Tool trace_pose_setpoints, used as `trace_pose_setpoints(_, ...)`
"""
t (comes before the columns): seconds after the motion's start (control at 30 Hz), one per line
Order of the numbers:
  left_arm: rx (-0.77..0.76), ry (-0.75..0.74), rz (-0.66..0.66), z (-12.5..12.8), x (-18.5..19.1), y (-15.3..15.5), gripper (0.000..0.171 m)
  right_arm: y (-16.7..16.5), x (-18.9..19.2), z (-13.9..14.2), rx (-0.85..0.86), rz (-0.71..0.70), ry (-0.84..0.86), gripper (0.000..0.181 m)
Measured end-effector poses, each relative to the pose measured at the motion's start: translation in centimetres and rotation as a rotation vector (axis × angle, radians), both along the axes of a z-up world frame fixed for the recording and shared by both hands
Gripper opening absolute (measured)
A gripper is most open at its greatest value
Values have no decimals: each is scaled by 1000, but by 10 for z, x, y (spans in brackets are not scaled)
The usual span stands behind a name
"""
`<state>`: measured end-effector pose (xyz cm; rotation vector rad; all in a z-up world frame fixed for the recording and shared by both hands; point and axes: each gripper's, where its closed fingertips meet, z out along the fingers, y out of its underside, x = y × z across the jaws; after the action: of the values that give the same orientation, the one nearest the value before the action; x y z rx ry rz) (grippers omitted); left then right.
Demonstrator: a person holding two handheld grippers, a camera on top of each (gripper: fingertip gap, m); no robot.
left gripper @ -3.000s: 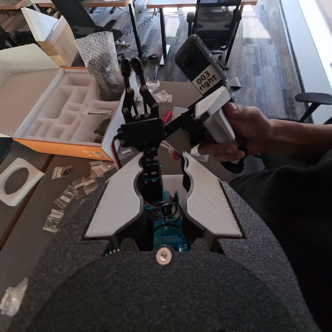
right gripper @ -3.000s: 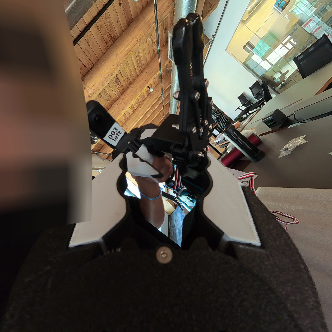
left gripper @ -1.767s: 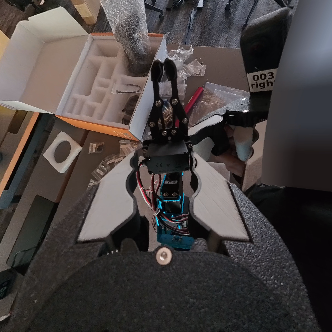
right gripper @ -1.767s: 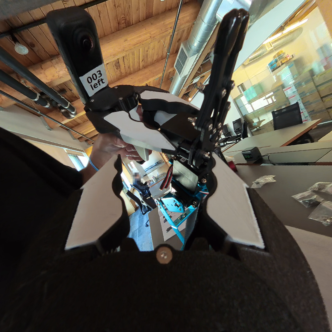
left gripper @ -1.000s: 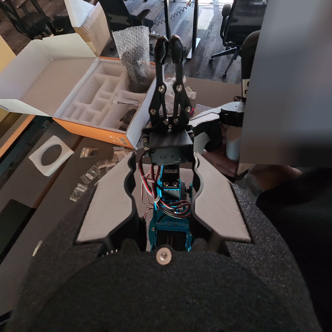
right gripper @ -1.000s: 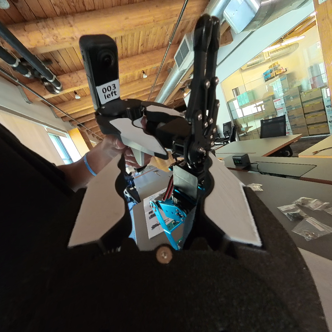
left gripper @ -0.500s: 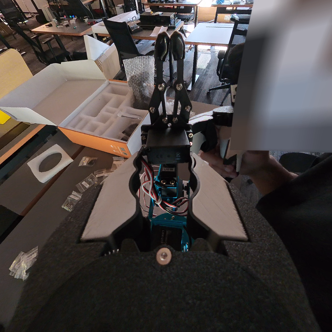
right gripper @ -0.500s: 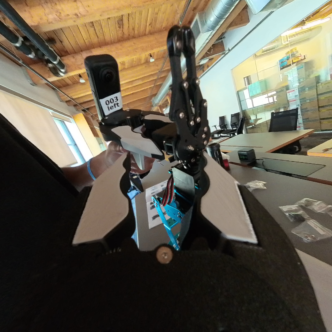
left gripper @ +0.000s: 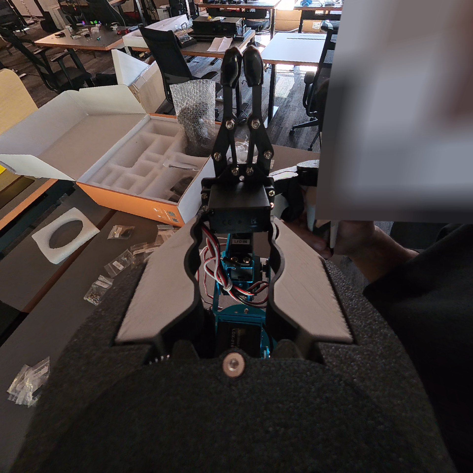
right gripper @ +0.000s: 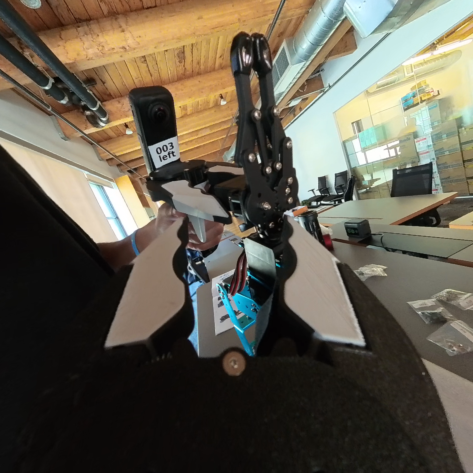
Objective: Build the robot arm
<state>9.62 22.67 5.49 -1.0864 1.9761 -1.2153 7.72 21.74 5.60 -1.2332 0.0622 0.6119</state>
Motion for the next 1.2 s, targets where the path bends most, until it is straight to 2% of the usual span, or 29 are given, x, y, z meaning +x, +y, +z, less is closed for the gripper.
trace_pose_setpoints(0.27,19,0,10,-3,9,-8,51,-5,7,-4,-2,-22,21,72)
trace_pose_setpoints(0.43,7,-74,-13,-3,7,-15,52,-12,5,-5,27,-17,19,73)
trace_pose_setpoints(0.63,-44,-166,-3,0,8,-16,52,-7,4,-11,-19,-123,-138,69)
trace_pose_setpoints(0.77,-82,-146,-13,0,12,-17,52,-5,7,-15,-37,-185,-210,69)
trace_pose_setpoints(0.9,-27,-121,-27,-1,16,-21,50,-6,14,-19,-30,-255,-253,61)
trace_pose_setpoints(1.2,46,-59,-38,-5,30,-36,51,-19,23,-22,-12,-231,-152,64)
